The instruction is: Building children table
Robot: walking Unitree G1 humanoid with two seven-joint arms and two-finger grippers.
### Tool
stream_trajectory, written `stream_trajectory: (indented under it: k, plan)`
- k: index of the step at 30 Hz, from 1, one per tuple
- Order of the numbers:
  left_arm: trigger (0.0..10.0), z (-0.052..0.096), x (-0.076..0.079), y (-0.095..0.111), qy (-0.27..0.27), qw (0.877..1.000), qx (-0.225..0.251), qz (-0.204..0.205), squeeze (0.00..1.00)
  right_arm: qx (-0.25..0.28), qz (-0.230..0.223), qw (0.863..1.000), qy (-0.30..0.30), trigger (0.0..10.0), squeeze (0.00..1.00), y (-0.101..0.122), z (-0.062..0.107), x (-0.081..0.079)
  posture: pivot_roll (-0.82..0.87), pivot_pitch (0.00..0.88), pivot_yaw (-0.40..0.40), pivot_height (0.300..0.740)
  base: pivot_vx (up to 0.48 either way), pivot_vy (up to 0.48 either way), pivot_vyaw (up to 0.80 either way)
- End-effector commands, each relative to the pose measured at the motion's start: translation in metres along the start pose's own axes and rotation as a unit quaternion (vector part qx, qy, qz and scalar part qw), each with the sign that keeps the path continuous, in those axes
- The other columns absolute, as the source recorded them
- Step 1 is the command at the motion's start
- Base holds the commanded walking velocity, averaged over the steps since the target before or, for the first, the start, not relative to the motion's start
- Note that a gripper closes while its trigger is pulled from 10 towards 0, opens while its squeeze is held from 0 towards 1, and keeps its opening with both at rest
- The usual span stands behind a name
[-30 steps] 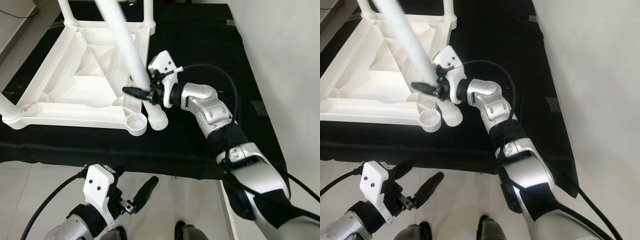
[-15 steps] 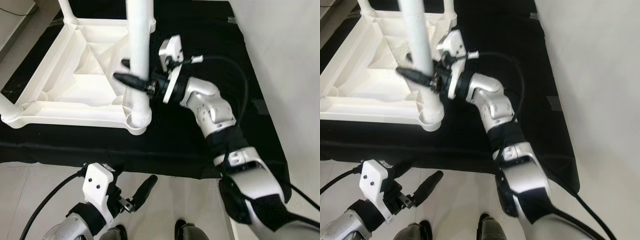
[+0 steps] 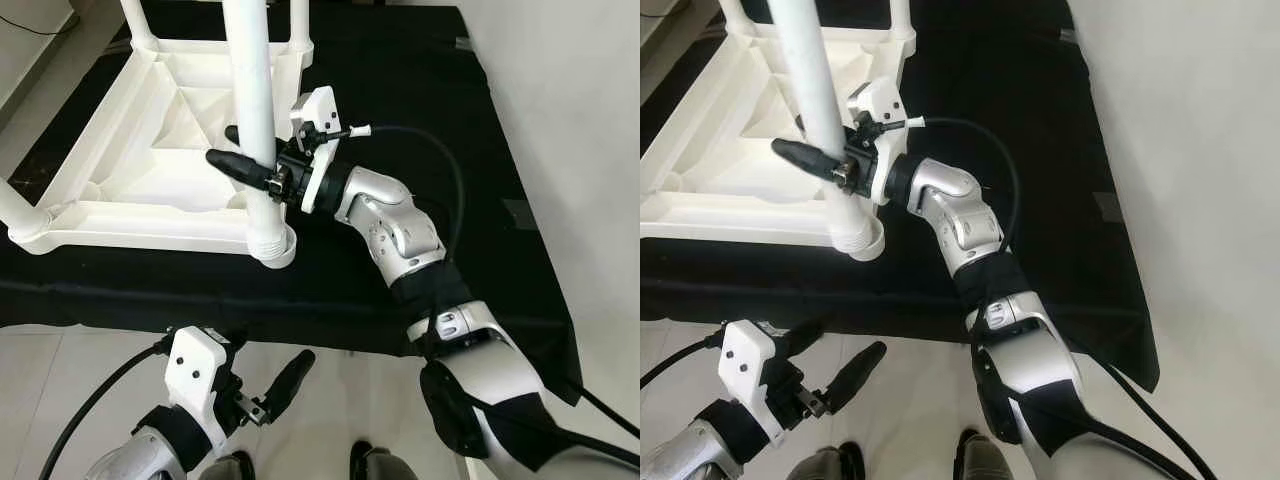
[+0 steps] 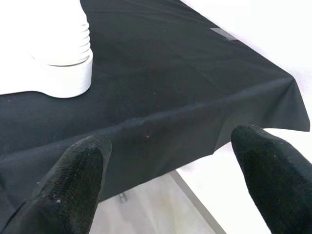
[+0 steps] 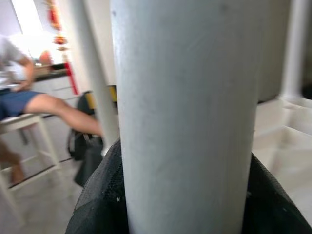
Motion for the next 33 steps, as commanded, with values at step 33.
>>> stream_trajectory:
  k: [33]
  plan:
    - [10.0,0.005,-0.001,-0.009,-0.001,1.0,-0.018,0.006,0.0,-0.023,-0.051,0.996,0.062,10.0,0.0,-0.045,0.033,-0.034,0.02,0.222,-0.021,0.74,0.0,0.0,0.0]
Point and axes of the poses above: a point about 5 cm out from each wrist's last joint towards the gripper, its own z axis pointing back from the gripper into the wrist, its own y axis along the axis of the wrist's last joint, x = y × z, the point moved 4 cm from there along -z, pointing out of the wrist towards the gripper, and after that the axes turned 1 degree about z, right-handed, at the moved point
